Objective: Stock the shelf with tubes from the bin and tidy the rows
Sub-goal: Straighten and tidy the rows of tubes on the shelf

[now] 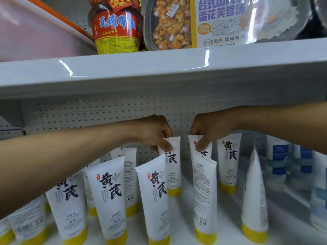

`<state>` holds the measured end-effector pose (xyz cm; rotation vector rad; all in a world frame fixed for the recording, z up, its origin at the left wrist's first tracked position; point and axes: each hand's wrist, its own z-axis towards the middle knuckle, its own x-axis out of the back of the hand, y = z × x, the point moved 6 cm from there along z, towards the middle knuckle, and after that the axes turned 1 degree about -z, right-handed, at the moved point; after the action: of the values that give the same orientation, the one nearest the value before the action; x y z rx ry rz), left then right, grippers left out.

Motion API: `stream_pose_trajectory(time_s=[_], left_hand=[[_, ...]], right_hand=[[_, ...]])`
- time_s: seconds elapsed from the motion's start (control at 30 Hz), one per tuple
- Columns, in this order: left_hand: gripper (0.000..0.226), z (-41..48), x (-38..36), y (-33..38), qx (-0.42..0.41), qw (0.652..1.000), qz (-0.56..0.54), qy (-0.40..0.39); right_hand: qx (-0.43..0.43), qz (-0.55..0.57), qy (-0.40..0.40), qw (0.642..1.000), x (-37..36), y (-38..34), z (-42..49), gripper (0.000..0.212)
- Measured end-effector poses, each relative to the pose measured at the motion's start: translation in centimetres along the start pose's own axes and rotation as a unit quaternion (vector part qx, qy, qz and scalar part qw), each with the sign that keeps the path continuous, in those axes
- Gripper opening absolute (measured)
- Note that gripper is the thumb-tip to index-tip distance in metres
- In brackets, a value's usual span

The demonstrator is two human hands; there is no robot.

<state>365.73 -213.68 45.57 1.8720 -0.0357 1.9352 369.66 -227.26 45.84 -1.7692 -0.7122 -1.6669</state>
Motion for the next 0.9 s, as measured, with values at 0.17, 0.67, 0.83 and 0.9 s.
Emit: stream_pose_trajectory(time_s=[0.17, 0.67, 0.83, 0.9], left_hand=[[0.017, 1.0, -0.2, 0.1, -0.005, 1.0, 0.009, 0.014], [0.019, 1.8, -0.3, -0.1, -0.011, 0.999, -0.034, 0.008], [0.023, 1.8, -0.4, 0.2, -0.012, 1.0, -0.01, -0.002], [0.022, 1.8, -0.5, 0.5, -0.014, 1.0, -0.009, -0.003]], right_hand=[[0.011, 0.018, -0.001, 1.0, -0.3, 0.3, 0.3, 0.004], [0.048, 0.041, -0.016, 0.998, -0.4, 0.0, 0.4, 0.014], [0.049, 0.045, -0.019, 0.998, -0.3, 0.0, 0.4, 0.011], [0.049, 0.043, -0.022, 0.998, -0.3, 0.0, 0.4, 0.013]])
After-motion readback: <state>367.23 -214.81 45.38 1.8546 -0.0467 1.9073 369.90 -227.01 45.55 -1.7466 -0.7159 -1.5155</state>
